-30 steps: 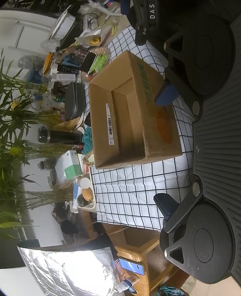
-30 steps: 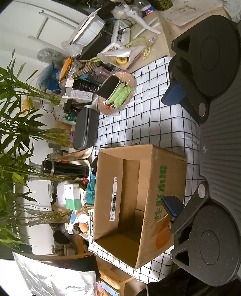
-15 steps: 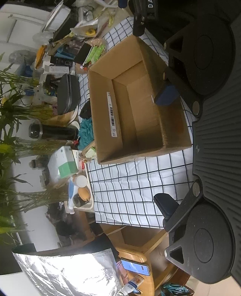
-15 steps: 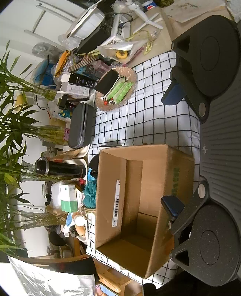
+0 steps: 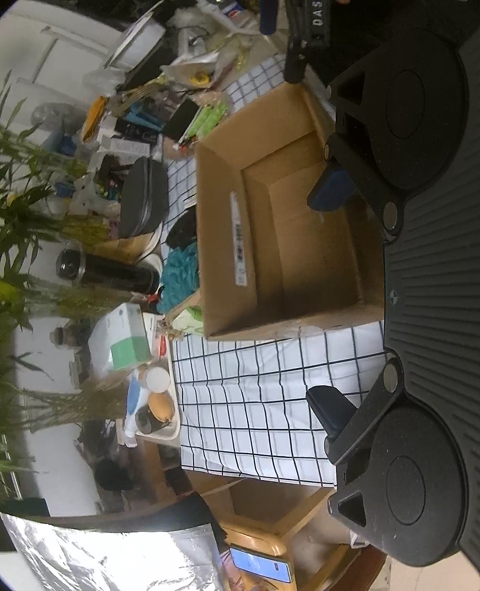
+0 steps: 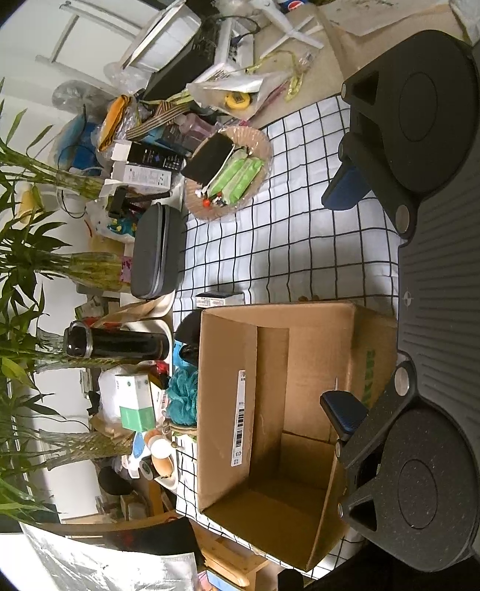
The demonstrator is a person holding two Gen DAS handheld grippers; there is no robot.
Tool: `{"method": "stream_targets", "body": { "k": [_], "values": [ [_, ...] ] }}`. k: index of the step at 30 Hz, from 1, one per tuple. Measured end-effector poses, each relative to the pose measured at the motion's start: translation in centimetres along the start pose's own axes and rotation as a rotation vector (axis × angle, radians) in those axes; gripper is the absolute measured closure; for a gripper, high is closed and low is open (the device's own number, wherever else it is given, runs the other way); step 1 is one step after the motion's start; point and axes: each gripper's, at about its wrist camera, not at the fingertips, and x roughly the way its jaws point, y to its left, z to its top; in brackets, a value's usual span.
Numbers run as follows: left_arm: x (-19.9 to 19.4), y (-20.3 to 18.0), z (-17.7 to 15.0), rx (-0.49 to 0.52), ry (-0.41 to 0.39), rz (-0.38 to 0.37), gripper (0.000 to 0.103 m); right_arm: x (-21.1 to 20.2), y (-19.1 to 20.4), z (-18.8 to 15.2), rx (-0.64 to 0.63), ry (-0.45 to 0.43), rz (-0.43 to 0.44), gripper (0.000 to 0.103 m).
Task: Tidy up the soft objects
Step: 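Move both tools past the cardboard box toward the soft items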
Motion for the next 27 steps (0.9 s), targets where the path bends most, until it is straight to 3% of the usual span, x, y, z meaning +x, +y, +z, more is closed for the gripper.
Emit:
{"method": "stream_targets", "body": {
  "k": [11, 18, 27],
  "values": [
    [2.8, 2.1, 2.9, -0.033, 0.021, 0.003, 0.0, 3.0, -1.2, 2.3, -0.021, 0.011, 0.056, 0.0],
    [3.6, 2.7, 4.4, 0.035, -0.045, 0.04, 0.0, 4.2, -2.3, 4.5, 0.001, -0.038, 0.165, 0.0],
    [5.2, 4.1, 6.7, 0.07, -0.12, 0.049, 0.0, 7.8, -4.9, 7.3, 0.037, -0.042, 0.208, 0.0]
  ]
}}
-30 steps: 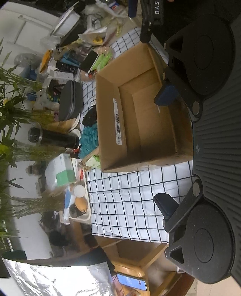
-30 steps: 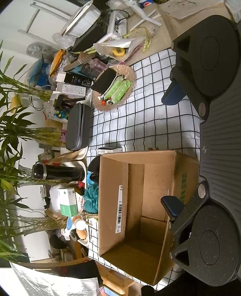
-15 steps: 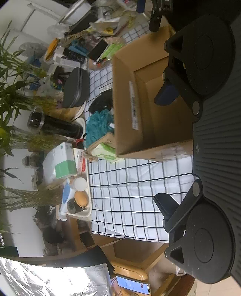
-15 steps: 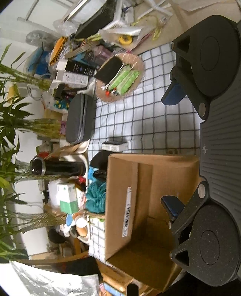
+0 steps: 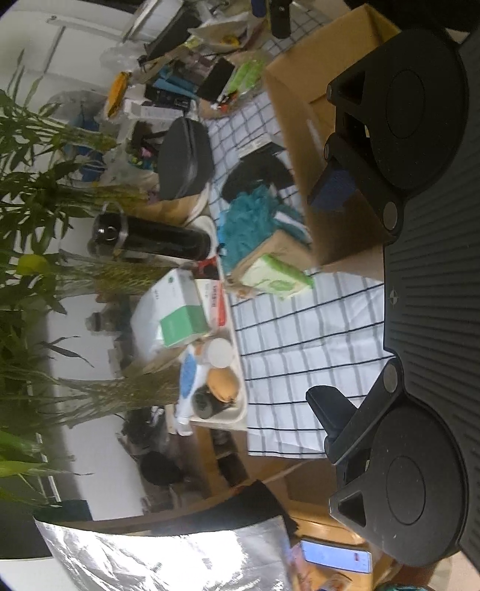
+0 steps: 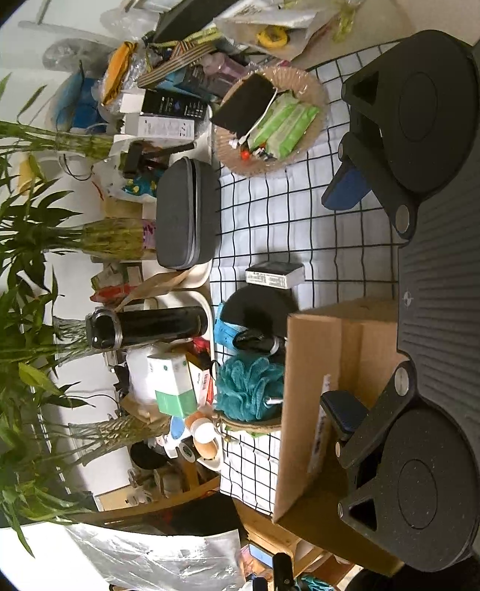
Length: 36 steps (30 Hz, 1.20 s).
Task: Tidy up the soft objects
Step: 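Move both tools past the cardboard box toward the soft items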
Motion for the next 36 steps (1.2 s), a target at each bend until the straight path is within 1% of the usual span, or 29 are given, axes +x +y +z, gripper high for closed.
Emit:
{"method": "stream_targets", "body": {
  "k": [3, 5, 10, 15, 20, 23, 25, 28, 32, 34, 36],
  "values": [
    [0.9, 0.6, 0.6, -0.004, -0.008, -0.03, 0.0, 1.3, -0.7, 0.5, -0.002, 0.026, 0.015, 0.0],
    [1.4, 0.9, 0.9, -0.011, -0.021, -0.037, 0.0, 2.0, -0.9, 0.7, -0.018, 0.032, -0.001, 0.0],
    [2.9, 1.7, 1.7, -0.012, -0.027, -0.054, 0.0, 3.0, -1.3, 1.3, -0.053, -0.015, -0.034, 0.0],
    [4.3, 2.4, 2.2, -0.031, -0.029, -0.061, 0.0, 3.8, -2.1, 2.2, -0.052, -0.047, -0.019, 0.0],
    [6.0, 3.1, 2.6, -0.045, -0.027, -0.059, 0.0, 5.1, -3.3, 2.9, -0.012, -0.051, 0.002, 0.0],
    [7.0, 3.7, 2.8, -0.044, -0.056, -0.068, 0.0, 6.0, -4.4, 3.2, 0.043, -0.053, 0.024, 0.0],
    [7.9, 4.4, 2.9, -0.068, -0.046, -0.073, 0.0, 6.6, -5.1, 3.3, 0.075, -0.071, 0.054, 0.0],
    [8.8, 5.5, 3.0, -0.128, -0.071, -0.107, 0.0, 7.7, -6.0, 3.4, 0.109, -0.085, 0.082, 0.0],
    [10.8, 6.3, 3.2, -0.189, -0.074, -0.16, 0.0, 9.3, -6.3, 3.5, 0.11, -0.098, 0.086, 0.0],
    [11.9, 6.2, 3.4, -0.194, -0.06, -0.173, 0.0, 10.0, -6.3, 3.4, 0.101, -0.101, 0.074, 0.0],
    [12.8, 5.8, 3.6, -0.189, -0.063, -0.188, 0.0, 10.6, -6.4, 3.3, 0.1, -0.094, 0.072, 0.0]
  ]
}}
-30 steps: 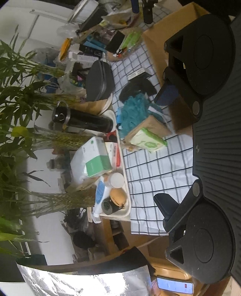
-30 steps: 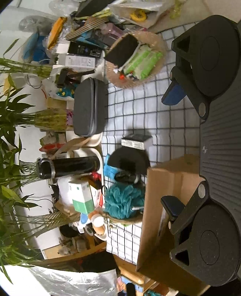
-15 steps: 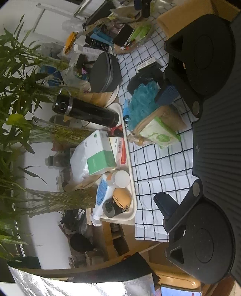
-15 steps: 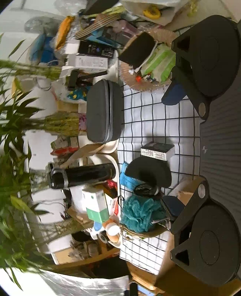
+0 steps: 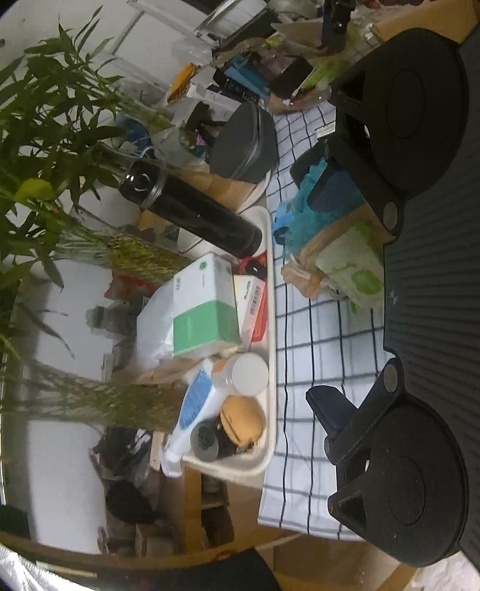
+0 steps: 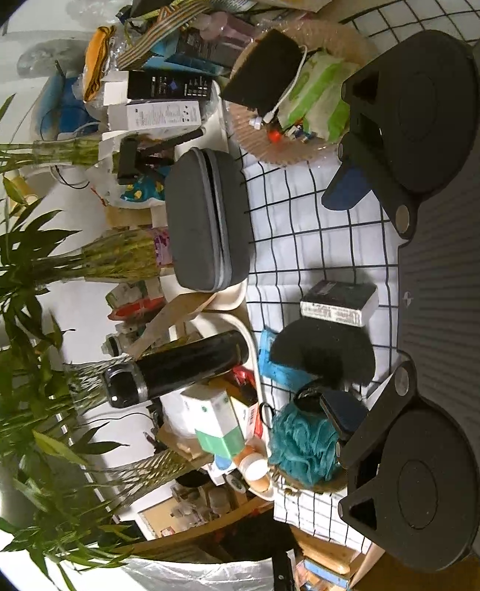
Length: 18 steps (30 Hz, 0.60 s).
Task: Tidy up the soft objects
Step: 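Lower the left tool onto the green-and-white packet and close it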
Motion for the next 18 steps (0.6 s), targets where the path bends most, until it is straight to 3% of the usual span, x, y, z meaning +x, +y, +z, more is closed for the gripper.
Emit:
{"method": "stream_targets", "body": {
  "k": [8, 11, 13, 16, 18],
  "values": [
    [4.5, -1.3, -0.9, 0.045, 0.053, -0.052, 0.002, 1.3, -0.5, -0.5, -0.013, 0.007, -0.013, 0.0],
    [5.5, -1.1, -1.2, 0.054, 0.093, -0.079, 0.021, 1.8, -0.8, -0.3, -0.009, 0.009, -0.008, 0.0],
    [6.0, -0.7, -1.6, 0.041, 0.109, -0.094, 0.023, 2.1, -1.1, -0.2, 0.002, 0.011, -0.006, 0.0],
    [6.6, -0.3, -1.9, 0.015, 0.138, -0.133, 0.046, 2.8, -1.5, 0.0, 0.025, 0.022, -0.002, 0.0],
    [6.9, 0.0, -2.0, -0.024, 0.152, -0.179, 0.053, 3.1, -1.6, 0.2, 0.035, 0.027, 0.005, 0.0]
  ]
}}
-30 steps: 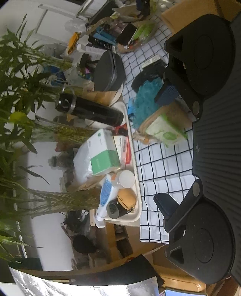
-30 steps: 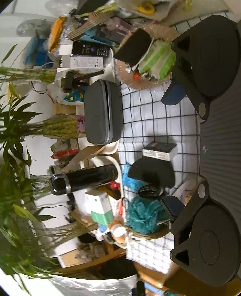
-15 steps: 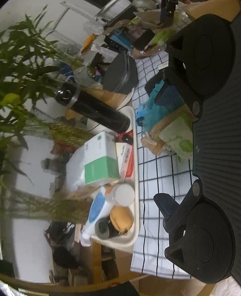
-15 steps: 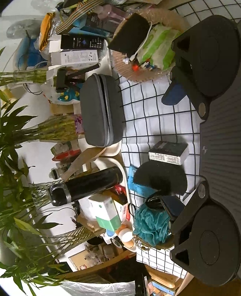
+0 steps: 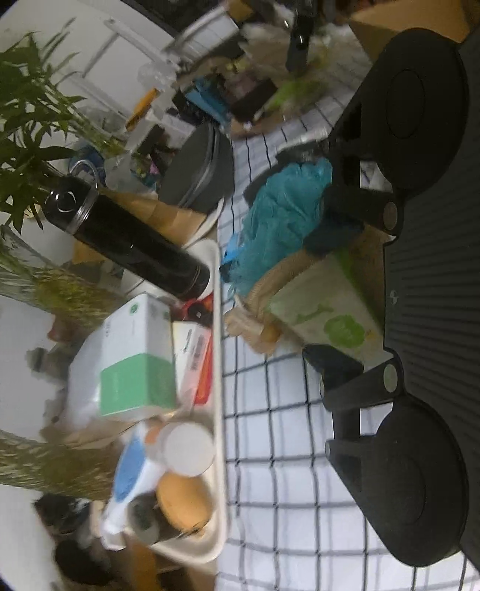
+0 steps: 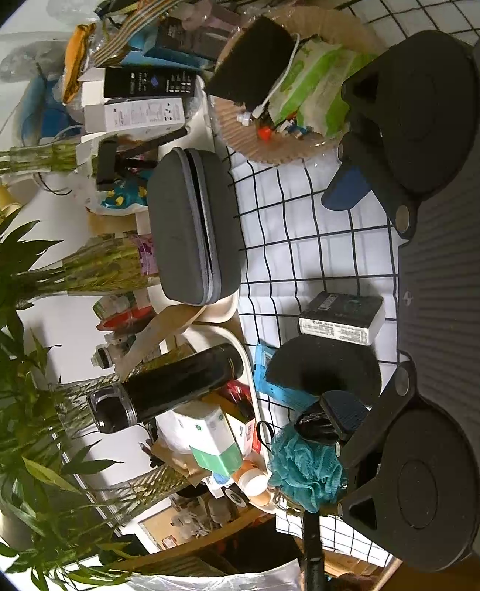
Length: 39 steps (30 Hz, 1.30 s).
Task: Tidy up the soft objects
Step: 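Lower the left tool onto the green-and-white packet and close it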
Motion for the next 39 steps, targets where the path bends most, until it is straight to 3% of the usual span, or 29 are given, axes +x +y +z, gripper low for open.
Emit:
{"method": "stream_targets", "body": {
  "k": [2, 15, 19, 25, 32, 39],
  "values": [
    [0.2, 0.4, -0.1, -0.038, 0.016, -0.034, 0.066, 0.3, 0.0, 0.1, -0.001, 0.003, -0.01, 0.0],
    [-0.4, 3.8, 0.3, -0.29, -0.006, -0.086, 0.068, 1.1, 0.4, 0.1, -0.039, 0.012, -0.058, 0.0],
    [-0.2, 5.0, 0.6, -0.383, -0.023, -0.076, 0.068, 1.2, 0.6, 0.1, -0.053, 0.018, -0.064, 0.0],
    [-0.5, 5.7, 0.6, -0.438, -0.053, -0.021, 0.068, 1.2, 0.7, 0.1, -0.063, 0.018, -0.066, 0.0],
    [-0.1, 6.7, -0.1, -0.461, 0.033, 0.081, 0.067, 1.3, 0.6, 0.1, -0.064, 0.028, -0.075, 0.0],
    [-0.6, 7.4, -1.5, -0.552, 0.074, -0.016, 0.068, 1.3, 0.8, 0.1, -0.069, 0.027, -0.073, 0.0]
  ]
}}
